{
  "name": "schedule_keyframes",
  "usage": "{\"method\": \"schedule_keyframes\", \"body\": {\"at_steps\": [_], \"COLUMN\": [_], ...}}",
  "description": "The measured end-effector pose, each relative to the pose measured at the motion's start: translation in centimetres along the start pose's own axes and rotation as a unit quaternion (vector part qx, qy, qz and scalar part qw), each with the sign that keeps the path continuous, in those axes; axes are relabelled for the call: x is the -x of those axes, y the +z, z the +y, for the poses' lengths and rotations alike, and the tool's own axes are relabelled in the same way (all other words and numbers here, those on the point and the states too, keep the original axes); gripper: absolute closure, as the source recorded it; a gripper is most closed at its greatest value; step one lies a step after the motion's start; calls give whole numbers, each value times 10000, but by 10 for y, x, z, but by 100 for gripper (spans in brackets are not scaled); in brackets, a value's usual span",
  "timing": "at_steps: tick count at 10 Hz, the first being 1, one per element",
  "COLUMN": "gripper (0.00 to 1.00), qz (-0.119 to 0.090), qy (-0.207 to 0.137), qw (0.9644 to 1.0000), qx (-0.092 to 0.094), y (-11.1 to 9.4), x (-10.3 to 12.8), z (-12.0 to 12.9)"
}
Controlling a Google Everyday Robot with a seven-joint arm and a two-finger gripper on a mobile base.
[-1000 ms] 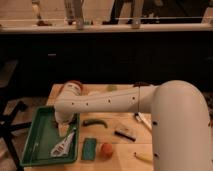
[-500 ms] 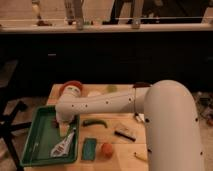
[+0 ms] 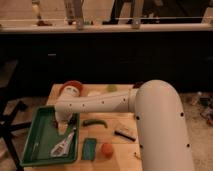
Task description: Place grapes in red bowl
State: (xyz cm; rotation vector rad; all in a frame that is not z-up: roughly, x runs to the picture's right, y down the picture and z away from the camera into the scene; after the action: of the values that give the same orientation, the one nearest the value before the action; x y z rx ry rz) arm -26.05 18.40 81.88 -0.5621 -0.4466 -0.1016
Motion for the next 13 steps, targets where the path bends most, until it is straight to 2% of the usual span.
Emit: {"method": "schedule_keyframes", "body": {"at_steps": [3,6,11,13], "gripper": [20,20,20,20], "qz": [-16,45,200,261], "qy": [99,74,-453,-404], "qw": [9999,9998,9987,9986], "qx": [-36,-162,-137,-215], "y": [6,10,21,21], "x": [-6,-5,22,19], "z": [-4,0,9,11]}}
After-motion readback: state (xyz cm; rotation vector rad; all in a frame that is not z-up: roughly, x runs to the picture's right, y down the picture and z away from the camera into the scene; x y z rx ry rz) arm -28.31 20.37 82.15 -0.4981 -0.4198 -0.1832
